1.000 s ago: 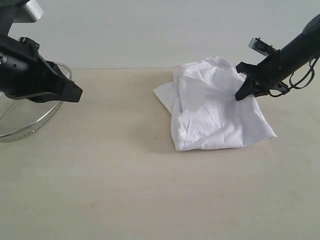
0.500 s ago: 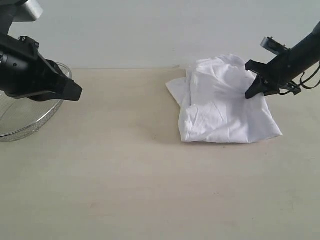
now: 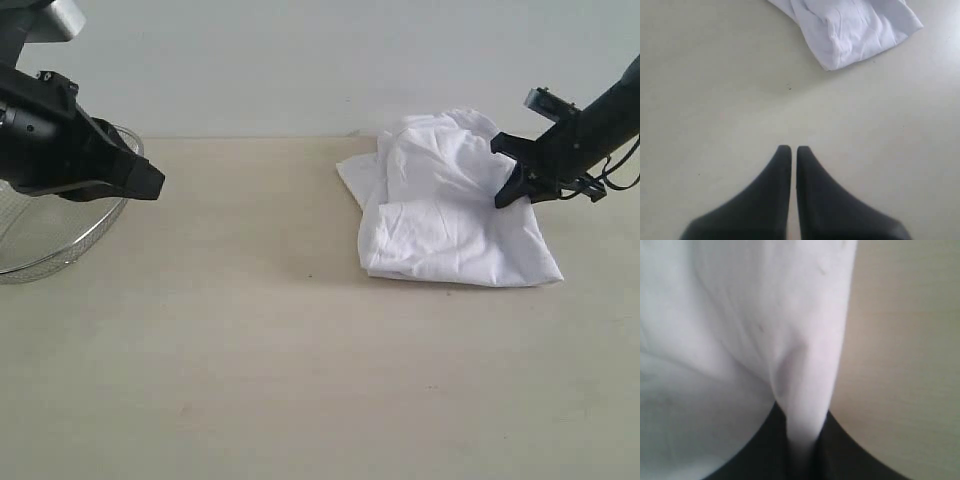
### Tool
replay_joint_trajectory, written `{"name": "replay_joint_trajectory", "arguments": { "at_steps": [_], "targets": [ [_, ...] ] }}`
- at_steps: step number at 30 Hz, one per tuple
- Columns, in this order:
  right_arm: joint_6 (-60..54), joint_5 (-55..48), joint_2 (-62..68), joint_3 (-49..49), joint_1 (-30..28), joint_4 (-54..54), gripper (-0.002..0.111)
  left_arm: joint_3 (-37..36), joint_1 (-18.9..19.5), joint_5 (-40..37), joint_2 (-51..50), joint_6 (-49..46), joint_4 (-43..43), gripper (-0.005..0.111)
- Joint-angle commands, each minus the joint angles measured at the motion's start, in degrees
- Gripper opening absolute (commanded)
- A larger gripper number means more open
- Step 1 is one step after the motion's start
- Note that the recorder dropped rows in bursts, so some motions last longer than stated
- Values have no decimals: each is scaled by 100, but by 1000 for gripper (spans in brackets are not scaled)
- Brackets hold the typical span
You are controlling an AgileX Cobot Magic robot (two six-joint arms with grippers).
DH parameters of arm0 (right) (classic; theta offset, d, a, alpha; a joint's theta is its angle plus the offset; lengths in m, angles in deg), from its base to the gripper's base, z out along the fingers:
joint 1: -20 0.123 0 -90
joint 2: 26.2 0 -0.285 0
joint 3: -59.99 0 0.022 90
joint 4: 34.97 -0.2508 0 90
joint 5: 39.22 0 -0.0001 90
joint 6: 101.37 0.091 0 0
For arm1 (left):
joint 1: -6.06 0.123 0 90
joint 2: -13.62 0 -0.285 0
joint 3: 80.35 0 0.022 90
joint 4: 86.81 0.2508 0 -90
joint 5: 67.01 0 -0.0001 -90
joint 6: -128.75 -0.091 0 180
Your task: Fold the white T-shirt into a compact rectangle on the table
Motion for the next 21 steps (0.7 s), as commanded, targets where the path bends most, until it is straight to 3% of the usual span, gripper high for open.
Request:
{"name": "replay_joint_trajectory", "arguments": {
  "at_steps": [1, 17, 20, 21],
  "targets": [
    [17, 215, 15, 29, -64, 183, 0, 12, 5, 30, 26, 39, 14, 4],
    [-139, 146, 15, 29, -273, 202, 1, 12, 5, 103, -7, 39, 14, 4],
    [-251, 147, 15, 29, -273, 152, 19, 12, 5, 114, -7, 39, 14, 4],
    [-251, 181, 15, 29, -273, 152, 31, 12, 5, 114, -7, 39, 14, 4]
  ]
}}
